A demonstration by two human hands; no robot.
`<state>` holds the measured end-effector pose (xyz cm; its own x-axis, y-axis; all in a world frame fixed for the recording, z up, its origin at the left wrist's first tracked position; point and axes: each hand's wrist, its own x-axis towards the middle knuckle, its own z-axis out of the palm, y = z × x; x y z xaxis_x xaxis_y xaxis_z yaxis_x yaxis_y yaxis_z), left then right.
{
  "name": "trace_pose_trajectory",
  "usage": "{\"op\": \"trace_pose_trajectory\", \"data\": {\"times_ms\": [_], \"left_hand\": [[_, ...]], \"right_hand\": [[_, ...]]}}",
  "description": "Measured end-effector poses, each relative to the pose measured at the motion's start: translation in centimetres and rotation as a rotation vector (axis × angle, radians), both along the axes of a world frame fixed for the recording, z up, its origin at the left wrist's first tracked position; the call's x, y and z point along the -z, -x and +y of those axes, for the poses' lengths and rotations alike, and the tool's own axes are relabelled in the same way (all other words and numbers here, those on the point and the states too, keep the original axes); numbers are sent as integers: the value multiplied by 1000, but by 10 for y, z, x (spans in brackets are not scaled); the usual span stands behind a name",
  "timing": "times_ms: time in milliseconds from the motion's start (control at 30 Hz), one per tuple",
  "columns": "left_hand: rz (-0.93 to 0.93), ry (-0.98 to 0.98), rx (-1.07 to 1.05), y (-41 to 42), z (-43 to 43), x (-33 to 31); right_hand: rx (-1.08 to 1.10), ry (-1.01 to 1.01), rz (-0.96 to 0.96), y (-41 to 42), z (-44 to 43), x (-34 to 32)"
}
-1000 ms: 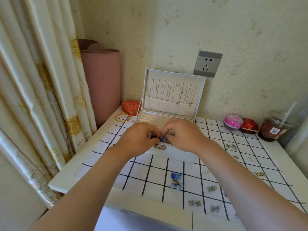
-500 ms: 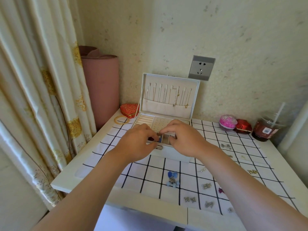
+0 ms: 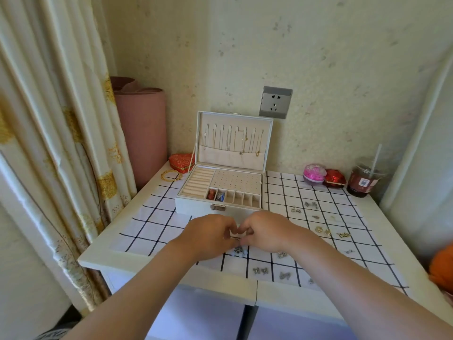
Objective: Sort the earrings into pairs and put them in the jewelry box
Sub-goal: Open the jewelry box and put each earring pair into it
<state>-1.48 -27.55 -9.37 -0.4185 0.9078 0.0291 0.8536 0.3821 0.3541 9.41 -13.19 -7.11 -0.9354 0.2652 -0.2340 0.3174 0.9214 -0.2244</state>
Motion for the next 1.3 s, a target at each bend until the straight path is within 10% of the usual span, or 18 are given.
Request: {"op": "trace_pose_trajectory", "data": {"times_ms": [267,633,1300], "left_hand": [[-61,82,-9,-3,5,2],[-760,-376,-214,15,6,-27],[-722,-750,-387,59,26,-45]], "right_hand": [[57,89,64,-1,-5,7],[275,639,484,7,11,-28],[216,575,544,66,28,-54]]}}
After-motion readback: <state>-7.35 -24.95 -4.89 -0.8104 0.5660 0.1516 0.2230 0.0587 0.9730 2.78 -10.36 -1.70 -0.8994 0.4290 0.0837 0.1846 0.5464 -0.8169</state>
